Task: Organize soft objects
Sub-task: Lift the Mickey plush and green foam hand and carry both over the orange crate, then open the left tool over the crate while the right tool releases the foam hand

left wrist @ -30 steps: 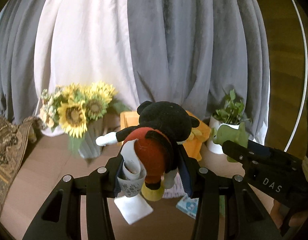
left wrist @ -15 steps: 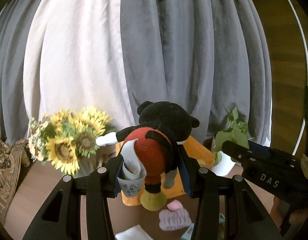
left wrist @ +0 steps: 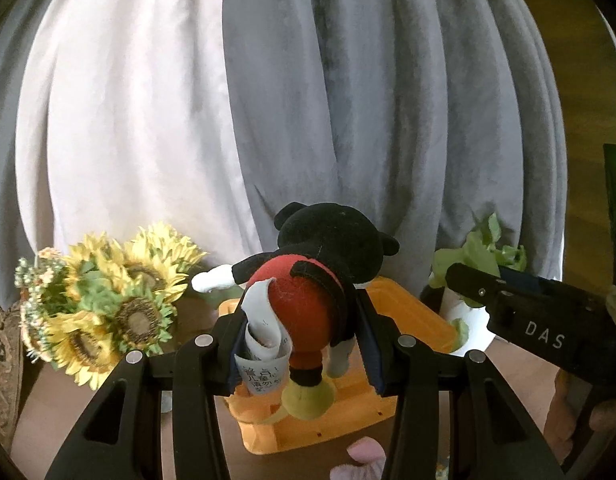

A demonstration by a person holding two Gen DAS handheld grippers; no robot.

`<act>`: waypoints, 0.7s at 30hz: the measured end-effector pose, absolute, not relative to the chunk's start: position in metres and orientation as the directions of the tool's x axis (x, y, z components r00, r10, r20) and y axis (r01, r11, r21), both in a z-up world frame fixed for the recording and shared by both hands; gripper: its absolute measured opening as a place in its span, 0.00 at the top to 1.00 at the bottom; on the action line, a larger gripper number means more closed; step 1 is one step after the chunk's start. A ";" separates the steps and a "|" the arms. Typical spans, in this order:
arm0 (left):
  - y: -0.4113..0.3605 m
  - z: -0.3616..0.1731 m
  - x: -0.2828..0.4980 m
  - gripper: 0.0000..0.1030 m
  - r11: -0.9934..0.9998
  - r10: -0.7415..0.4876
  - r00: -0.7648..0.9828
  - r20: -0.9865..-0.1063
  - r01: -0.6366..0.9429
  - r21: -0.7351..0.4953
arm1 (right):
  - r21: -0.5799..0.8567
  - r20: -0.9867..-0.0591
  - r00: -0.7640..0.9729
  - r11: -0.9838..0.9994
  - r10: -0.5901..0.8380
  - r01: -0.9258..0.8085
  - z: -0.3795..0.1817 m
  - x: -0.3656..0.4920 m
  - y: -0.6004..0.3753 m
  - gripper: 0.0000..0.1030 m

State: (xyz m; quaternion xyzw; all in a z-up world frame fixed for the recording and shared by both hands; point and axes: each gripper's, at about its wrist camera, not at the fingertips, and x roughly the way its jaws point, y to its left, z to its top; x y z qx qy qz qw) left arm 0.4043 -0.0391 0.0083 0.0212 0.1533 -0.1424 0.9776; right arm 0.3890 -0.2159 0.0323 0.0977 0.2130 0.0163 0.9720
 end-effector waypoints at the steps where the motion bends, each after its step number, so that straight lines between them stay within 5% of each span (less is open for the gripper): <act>1: -0.040 0.008 0.409 0.55 0.958 -0.273 0.910 -0.311 0.287 -0.004 | 0.200 -0.415 0.907 0.980 0.073 0.013 0.031 0.393 -0.216 0.49; 21: -0.062 -0.062 0.517 0.55 0.935 -0.309 0.806 -0.505 0.355 -0.005 | 0.172 -0.570 0.821 0.981 0.024 0.091 -0.029 0.494 -0.224 0.49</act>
